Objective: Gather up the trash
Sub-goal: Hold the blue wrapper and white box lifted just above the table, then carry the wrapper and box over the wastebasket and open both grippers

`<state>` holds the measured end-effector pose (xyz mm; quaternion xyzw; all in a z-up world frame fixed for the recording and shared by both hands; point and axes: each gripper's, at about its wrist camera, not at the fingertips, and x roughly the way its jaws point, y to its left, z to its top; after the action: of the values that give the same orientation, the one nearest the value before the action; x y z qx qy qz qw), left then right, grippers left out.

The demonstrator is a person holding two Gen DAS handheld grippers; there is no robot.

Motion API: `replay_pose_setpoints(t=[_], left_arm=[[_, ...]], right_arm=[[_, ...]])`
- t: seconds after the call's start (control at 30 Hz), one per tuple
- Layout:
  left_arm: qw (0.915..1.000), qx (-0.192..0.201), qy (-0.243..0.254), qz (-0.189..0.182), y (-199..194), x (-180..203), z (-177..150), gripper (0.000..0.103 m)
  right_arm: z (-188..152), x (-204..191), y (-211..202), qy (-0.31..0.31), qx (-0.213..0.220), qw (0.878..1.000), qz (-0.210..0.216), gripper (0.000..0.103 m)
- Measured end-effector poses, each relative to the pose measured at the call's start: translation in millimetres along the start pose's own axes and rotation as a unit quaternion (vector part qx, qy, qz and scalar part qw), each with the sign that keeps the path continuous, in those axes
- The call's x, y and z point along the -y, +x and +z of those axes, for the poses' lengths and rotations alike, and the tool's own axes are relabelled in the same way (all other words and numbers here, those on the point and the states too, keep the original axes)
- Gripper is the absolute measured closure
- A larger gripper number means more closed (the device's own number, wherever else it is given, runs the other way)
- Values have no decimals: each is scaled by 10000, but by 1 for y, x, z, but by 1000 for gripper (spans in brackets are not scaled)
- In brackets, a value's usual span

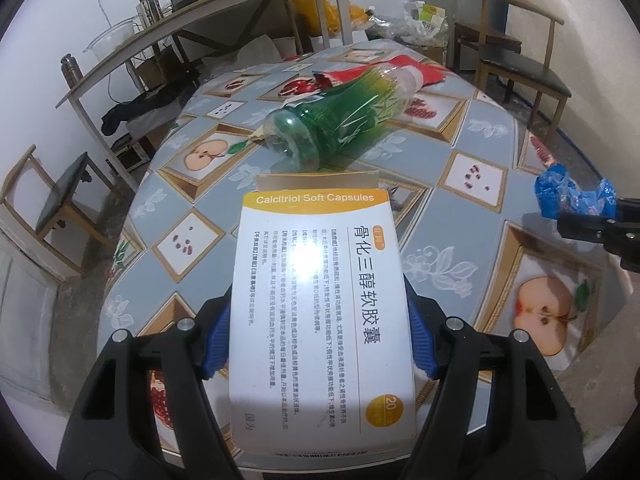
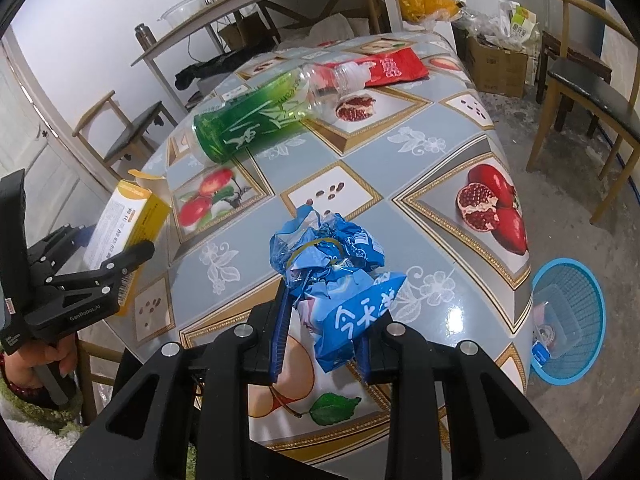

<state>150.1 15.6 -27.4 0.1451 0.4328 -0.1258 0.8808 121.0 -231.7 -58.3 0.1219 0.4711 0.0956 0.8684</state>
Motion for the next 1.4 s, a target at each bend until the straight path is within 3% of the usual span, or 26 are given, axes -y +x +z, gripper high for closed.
replay_pose_setpoints(t=[0.5,1.07,1.4], left_arm=[[9983,336,-55,-482,-27,18,17,36],[9915,720,360,-1020,-46,75,55,36],[9774,710,808,-1817,-40,132,92,36]], right_arm=[[-2,13,-31,268,384,9989,84,76],[-13,54,-74,744,901,9930,-143,76],[-28,107,-109,1335,1238,9811,-662,76]])
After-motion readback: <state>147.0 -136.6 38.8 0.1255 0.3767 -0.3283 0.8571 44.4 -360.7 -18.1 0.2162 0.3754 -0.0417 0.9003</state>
